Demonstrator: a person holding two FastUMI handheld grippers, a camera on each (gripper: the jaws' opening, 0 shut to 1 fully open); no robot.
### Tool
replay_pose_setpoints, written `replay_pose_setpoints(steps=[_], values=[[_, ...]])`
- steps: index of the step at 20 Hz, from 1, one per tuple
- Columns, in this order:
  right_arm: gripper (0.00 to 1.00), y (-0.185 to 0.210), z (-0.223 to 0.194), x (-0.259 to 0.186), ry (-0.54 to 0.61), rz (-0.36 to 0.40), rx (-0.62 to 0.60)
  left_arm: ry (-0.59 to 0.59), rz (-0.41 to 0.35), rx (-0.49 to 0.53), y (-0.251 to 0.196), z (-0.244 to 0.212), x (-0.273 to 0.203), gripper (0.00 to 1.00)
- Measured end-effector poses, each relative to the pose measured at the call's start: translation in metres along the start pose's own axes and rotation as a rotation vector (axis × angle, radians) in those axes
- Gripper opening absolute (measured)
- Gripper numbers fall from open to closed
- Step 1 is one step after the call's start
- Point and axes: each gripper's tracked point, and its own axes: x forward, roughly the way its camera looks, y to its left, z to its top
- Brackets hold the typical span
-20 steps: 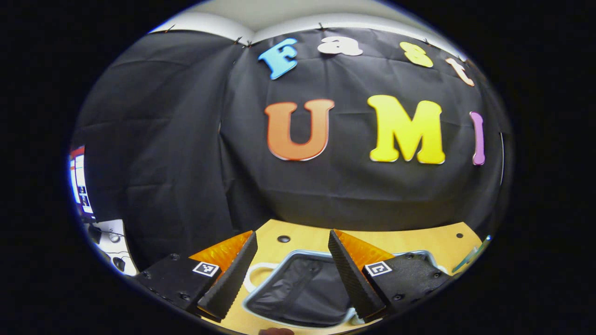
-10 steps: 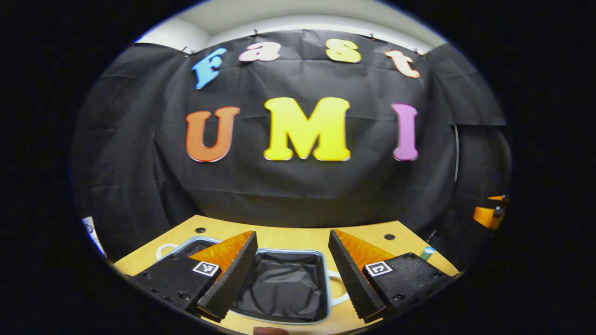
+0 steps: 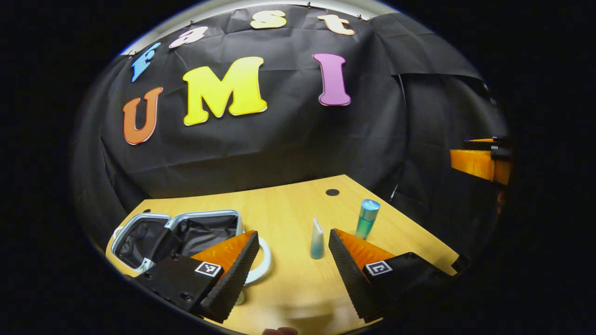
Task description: First open the suitcase, pack the skin care products into it, and then close the suitcase.
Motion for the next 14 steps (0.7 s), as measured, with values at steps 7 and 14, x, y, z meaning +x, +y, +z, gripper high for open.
replay_pose_setpoints(steps=[7,14], values=[[0.79,-0.007,-0.044,-0.004,0.088,-0.007,0.002,0.145,0.018,-0.052,-0.009,-0.069,0.075,0.97],[0.79,-0.034,-0.073,-0.008,0.165,-0.052,0.013,0.209,0.004,-0.061,-0.017,-0.096,0.118,0.88]])
